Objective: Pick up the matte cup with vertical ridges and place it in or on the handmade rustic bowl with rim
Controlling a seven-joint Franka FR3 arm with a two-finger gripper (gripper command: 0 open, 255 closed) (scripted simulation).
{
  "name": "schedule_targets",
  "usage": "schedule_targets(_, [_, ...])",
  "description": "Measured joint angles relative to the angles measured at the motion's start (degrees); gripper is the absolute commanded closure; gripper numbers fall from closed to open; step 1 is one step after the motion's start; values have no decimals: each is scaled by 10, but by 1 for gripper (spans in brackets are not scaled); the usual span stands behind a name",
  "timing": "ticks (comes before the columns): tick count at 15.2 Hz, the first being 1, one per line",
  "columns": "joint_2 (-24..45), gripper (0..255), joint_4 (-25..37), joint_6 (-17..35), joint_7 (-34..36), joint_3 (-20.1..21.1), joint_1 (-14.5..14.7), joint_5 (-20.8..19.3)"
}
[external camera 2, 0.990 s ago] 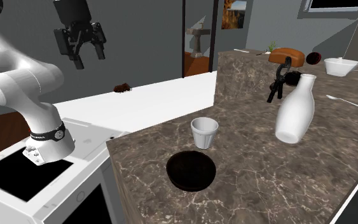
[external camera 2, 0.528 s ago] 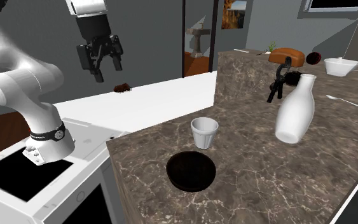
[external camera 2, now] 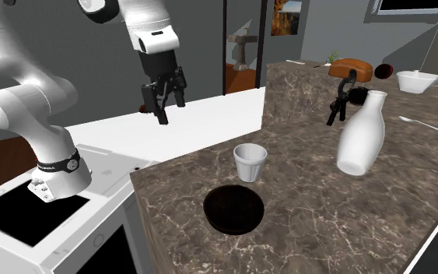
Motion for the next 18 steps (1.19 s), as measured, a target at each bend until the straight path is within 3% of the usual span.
schedule_targets(11, [240, 0, 144, 104, -1, 6, 12, 35])
schedule_targets(16, [351, 0, 246, 118, 2, 10, 14, 46])
schedule_targets(18, [374, 0, 260, 126, 0, 11, 14, 49])
